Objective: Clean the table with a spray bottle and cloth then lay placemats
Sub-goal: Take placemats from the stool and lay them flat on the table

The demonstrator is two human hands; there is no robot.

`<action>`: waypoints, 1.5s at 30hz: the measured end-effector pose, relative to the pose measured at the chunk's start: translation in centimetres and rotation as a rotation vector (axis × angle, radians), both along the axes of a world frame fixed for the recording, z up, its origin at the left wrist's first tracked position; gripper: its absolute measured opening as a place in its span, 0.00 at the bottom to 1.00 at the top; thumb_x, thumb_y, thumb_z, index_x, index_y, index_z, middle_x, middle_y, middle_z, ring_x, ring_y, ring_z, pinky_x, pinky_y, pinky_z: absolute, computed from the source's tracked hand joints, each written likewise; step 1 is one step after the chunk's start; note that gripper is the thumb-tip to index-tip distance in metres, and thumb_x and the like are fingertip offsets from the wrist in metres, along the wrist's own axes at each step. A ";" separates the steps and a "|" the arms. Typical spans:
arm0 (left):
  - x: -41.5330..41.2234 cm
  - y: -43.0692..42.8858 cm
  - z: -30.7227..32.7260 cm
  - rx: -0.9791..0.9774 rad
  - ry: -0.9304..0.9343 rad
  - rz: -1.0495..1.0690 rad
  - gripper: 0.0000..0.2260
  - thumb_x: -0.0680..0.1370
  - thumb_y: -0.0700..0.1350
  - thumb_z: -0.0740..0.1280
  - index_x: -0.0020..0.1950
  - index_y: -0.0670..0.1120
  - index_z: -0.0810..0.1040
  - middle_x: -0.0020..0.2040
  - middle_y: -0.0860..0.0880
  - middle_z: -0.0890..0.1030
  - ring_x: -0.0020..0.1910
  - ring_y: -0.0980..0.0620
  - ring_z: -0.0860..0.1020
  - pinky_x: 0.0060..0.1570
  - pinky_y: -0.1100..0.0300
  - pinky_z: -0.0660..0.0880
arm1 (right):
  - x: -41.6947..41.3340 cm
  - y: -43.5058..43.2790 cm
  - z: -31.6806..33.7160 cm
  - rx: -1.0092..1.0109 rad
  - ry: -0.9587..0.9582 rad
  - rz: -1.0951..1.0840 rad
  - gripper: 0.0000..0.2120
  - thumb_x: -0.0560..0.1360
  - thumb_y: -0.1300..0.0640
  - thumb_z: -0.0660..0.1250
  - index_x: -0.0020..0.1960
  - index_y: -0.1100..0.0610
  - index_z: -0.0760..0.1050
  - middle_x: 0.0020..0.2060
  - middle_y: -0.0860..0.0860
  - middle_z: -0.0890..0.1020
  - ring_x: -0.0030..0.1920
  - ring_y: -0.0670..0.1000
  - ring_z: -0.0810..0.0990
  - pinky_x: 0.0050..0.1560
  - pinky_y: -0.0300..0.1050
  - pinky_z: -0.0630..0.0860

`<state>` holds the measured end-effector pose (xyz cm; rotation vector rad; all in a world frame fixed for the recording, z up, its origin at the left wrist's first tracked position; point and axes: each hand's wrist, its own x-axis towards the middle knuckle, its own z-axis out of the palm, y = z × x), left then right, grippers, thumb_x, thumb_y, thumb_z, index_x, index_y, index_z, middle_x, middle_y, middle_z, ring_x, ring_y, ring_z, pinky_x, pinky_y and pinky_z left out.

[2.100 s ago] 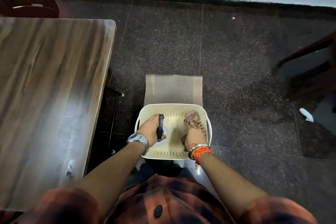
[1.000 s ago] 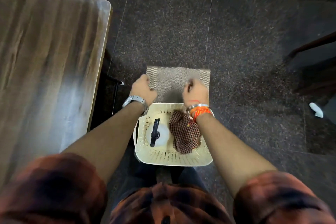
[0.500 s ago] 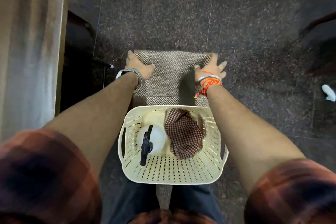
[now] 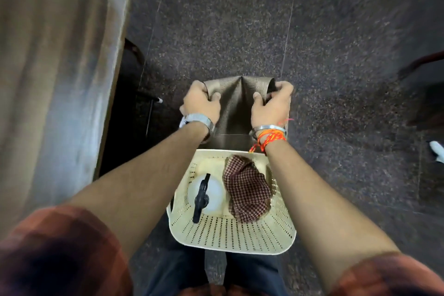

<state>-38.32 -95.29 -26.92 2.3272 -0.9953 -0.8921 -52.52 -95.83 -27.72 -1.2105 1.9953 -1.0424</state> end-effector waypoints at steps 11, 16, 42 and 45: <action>4.3 8.6 18.2 -0.511 -0.009 0.383 0.12 0.73 0.50 0.75 0.39 0.52 0.72 0.32 0.55 0.77 0.36 0.52 0.78 0.40 0.61 0.73 | 12.1 6.3 17.7 -0.444 -0.218 0.261 0.13 0.70 0.61 0.71 0.50 0.58 0.69 0.36 0.49 0.78 0.37 0.47 0.76 0.42 0.26 0.65; 10.0 16.0 23.3 -0.613 -0.065 0.576 0.09 0.73 0.49 0.74 0.41 0.52 0.75 0.33 0.57 0.76 0.35 0.55 0.78 0.40 0.67 0.71 | 18.5 12.3 21.9 -0.412 -0.243 0.458 0.13 0.70 0.58 0.73 0.53 0.57 0.75 0.36 0.44 0.77 0.37 0.40 0.73 0.42 0.24 0.66; 37.8 51.6 22.3 -0.480 -0.022 1.055 0.18 0.81 0.55 0.63 0.55 0.38 0.74 0.58 0.39 0.73 0.56 0.39 0.75 0.56 0.53 0.68 | 44.3 41.0 21.7 -0.317 -0.164 1.069 0.19 0.74 0.67 0.65 0.64 0.63 0.69 0.56 0.59 0.74 0.59 0.58 0.71 0.60 0.37 0.61; 40.6 50.8 21.5 -0.501 -0.062 1.020 0.19 0.78 0.55 0.67 0.57 0.39 0.74 0.57 0.41 0.73 0.54 0.40 0.76 0.55 0.56 0.69 | 47.8 40.6 20.9 -0.255 -0.177 1.084 0.21 0.74 0.64 0.66 0.66 0.62 0.68 0.58 0.59 0.74 0.60 0.56 0.71 0.60 0.36 0.61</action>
